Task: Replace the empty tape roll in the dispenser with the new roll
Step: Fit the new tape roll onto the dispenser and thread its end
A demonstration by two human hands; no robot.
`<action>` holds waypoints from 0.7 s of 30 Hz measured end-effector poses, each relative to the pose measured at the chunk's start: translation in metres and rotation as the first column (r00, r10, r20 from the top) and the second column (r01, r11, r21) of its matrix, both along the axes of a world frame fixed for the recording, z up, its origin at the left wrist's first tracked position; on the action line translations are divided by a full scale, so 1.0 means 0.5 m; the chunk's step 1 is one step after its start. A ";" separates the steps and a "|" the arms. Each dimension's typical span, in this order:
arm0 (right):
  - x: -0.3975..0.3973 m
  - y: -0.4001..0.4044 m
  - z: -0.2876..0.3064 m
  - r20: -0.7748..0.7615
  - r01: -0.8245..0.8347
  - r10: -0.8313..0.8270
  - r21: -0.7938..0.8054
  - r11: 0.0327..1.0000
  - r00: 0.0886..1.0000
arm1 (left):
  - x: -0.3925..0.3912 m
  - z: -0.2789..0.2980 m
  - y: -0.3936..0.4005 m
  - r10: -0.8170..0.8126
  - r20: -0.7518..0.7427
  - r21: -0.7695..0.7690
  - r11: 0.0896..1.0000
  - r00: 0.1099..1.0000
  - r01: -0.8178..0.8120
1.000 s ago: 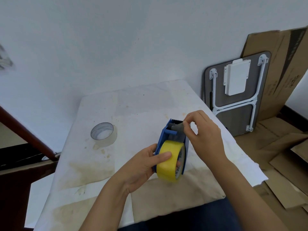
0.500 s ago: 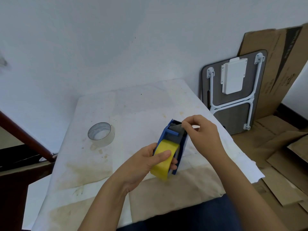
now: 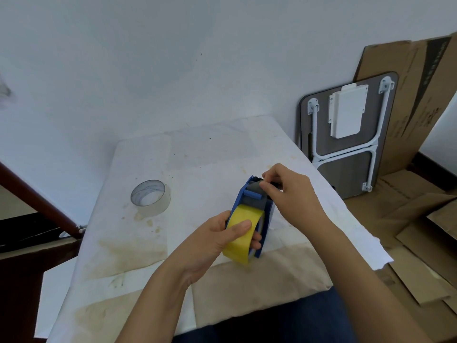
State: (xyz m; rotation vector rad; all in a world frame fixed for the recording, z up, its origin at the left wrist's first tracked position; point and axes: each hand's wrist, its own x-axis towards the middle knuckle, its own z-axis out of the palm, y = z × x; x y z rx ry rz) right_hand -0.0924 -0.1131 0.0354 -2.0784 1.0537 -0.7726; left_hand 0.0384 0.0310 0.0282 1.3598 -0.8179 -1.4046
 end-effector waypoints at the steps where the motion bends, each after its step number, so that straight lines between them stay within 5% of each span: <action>1: 0.003 0.002 -0.003 0.001 0.013 -0.013 0.002 1.000 1.000 | 0.001 0.000 0.001 0.006 -0.002 -0.002 1.000 1.000 -0.006; 11: 0.009 0.007 -0.007 0.230 0.103 -0.138 0.158 0.982 0.963 | 0.011 0.003 -0.001 -0.032 -0.066 0.095 0.995 0.997 0.039; 21: 0.006 0.002 0.023 0.101 0.036 -0.048 0.116 0.993 0.994 | 0.003 0.008 -0.010 0.027 -0.025 0.121 0.992 0.999 -0.024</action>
